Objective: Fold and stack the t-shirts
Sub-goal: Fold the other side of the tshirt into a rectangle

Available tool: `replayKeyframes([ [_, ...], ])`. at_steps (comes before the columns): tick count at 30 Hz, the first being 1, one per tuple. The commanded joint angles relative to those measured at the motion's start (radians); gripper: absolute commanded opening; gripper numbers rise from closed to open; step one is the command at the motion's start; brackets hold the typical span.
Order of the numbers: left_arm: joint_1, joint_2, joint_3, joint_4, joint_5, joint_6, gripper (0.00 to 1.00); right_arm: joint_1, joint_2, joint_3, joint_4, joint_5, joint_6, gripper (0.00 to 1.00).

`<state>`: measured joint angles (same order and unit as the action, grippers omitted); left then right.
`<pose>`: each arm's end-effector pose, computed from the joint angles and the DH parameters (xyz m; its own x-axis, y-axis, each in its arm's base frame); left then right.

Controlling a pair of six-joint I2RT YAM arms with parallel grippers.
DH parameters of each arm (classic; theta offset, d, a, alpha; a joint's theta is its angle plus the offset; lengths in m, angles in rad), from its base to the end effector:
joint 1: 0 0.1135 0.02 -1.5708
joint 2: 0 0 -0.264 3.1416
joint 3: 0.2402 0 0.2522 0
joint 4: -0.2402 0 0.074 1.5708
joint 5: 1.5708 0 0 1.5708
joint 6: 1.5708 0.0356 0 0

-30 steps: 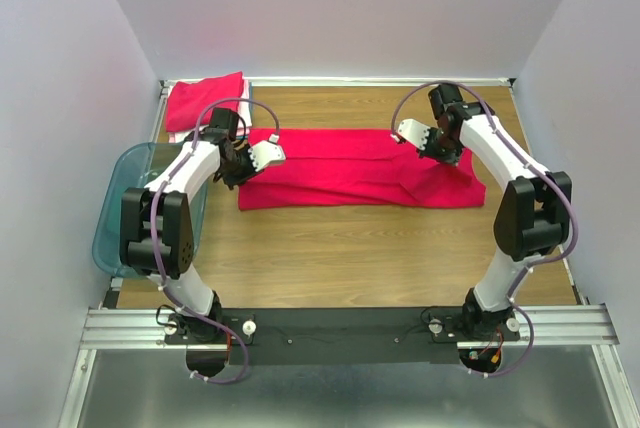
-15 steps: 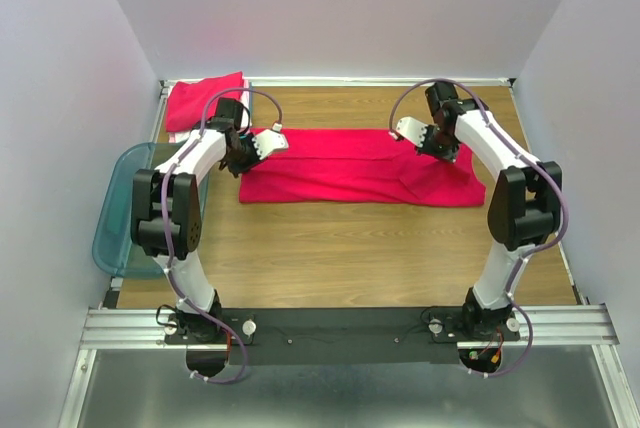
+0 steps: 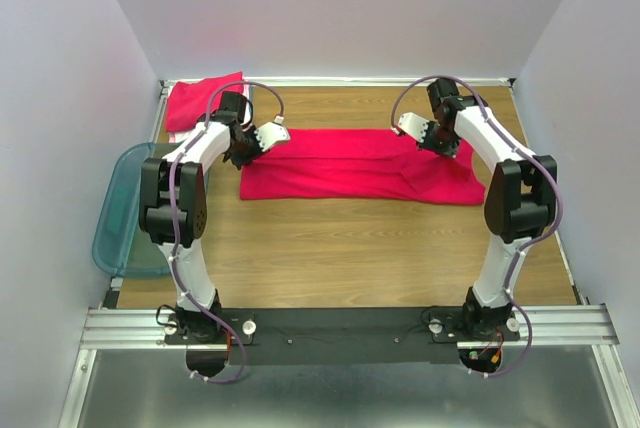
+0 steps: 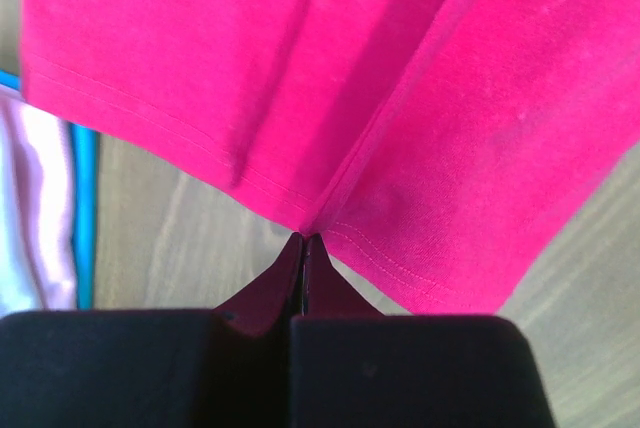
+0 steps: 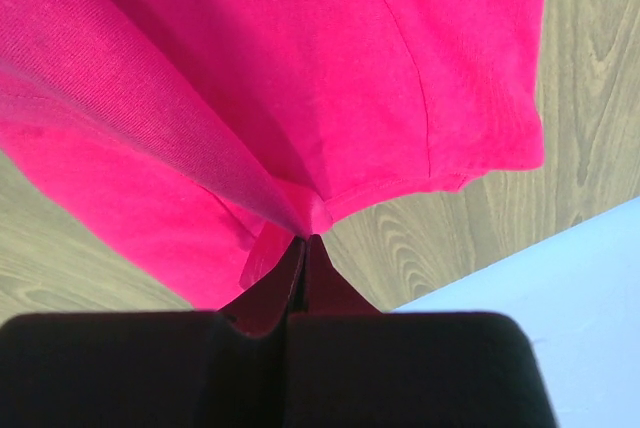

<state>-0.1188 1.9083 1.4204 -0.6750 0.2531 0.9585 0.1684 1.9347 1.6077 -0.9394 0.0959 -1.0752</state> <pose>0.3911 -0.0557 0.2012 -0.3493 0.8396 -0.4161 0.8685 0.4567 0.1925 0.3930 0.0633 0.2339 -0.3254 -0.9435 -0.0622 -0.8933 0.3283 -0.3071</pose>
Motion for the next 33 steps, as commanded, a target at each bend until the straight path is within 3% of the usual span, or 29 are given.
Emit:
replayKeyframes([
  [1, 0.008, 0.034, 0.051, 0.025, -0.031, -0.017, 0.00, -0.013, 0.032, 0.040, 0.021, 0.027, -0.006, 0.01],
  [17, 0.001, 0.116, 0.123, 0.035, -0.048, -0.036, 0.01, -0.020, 0.072, 0.064, 0.076, 0.042, 0.029, 0.01],
  [19, 0.001, 0.124, 0.137, 0.049, -0.060, -0.058, 0.18, -0.021, 0.087, 0.081, 0.080, 0.060, 0.063, 0.10],
  [21, 0.005, 0.115, 0.143, 0.052, -0.055, -0.090, 0.25, -0.030, 0.095, 0.096, 0.080, 0.064, 0.087, 0.22],
  [22, 0.008, 0.092, 0.141, 0.049, -0.046, -0.102, 0.30, -0.047, 0.086, 0.119, 0.080, 0.053, 0.125, 0.39],
  [26, 0.034, -0.009, 0.095, -0.012, 0.044, -0.165, 0.41, -0.122, 0.025, 0.143, 0.048, -0.022, 0.269, 0.61],
  [30, 0.053, -0.061, 0.031, -0.060, 0.113, -0.217, 0.44, -0.164, -0.058, 0.086, -0.011, -0.091, 0.352, 0.62],
  [33, 0.059, -0.098, -0.035, -0.072, 0.166, -0.263, 0.45, -0.242, -0.083, 0.048, -0.103, -0.229, 0.428, 0.61],
])
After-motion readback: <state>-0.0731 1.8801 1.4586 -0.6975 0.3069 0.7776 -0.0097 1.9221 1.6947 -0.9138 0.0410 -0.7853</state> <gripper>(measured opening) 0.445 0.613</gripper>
